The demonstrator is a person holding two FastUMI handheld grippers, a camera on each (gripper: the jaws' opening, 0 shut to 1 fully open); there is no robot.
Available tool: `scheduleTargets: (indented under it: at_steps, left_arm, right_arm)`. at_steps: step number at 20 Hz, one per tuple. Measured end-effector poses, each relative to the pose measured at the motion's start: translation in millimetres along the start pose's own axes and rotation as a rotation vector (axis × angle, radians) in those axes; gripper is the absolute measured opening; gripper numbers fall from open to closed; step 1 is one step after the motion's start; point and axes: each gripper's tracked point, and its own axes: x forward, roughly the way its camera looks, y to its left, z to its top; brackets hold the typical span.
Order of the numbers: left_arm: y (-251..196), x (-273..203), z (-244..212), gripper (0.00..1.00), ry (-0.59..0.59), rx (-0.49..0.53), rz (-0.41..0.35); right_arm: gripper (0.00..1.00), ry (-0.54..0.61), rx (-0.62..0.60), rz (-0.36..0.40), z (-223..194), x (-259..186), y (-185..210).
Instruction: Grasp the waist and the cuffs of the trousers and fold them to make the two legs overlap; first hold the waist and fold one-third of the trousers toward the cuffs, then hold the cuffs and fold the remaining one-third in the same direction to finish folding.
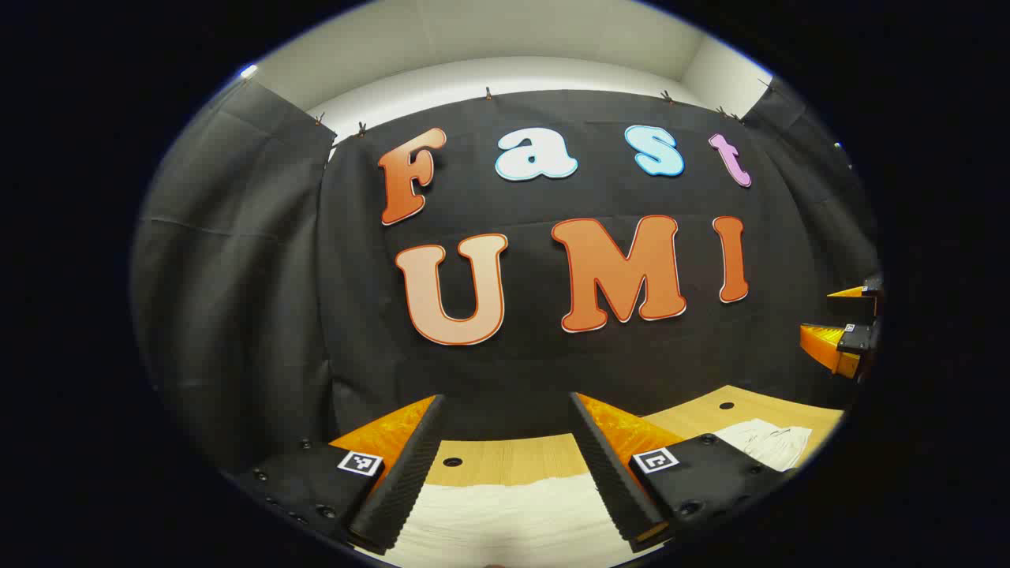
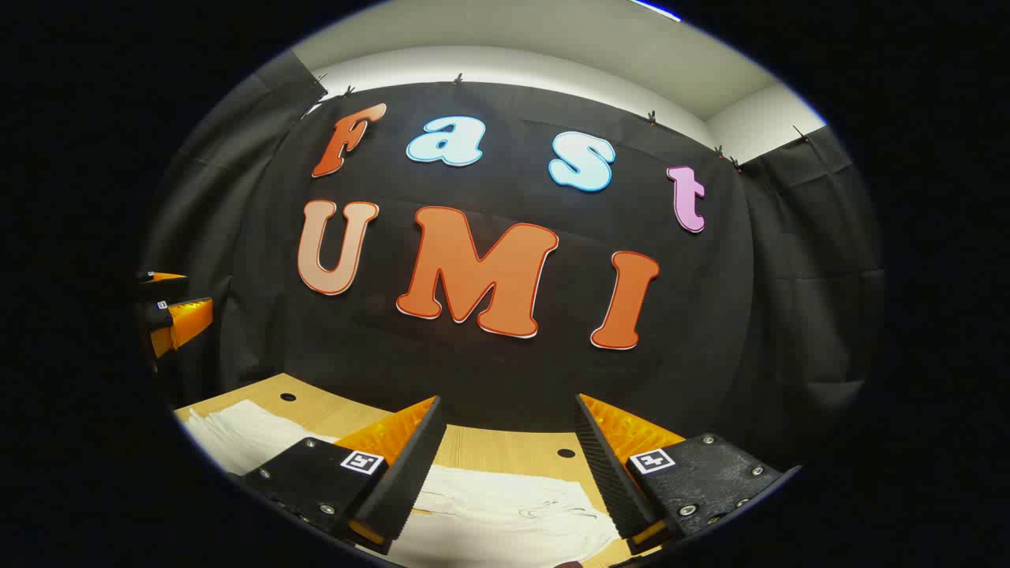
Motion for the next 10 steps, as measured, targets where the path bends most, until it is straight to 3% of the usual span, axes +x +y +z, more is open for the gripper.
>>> scheduleTargets:
  at_steps: [6,10]
  left_arm:
    - [25,-1,-6,0.99,-0.006,0.015,-0.001]
    - [45,-4,-35,0.99,0.086,0.008,0.038]
  right_arm:
    - [0.97,0.011,-0.020,-0.023,2,-13,11]
    - [0.97,0.068,-0.016,-0.028,-19,-12,3]
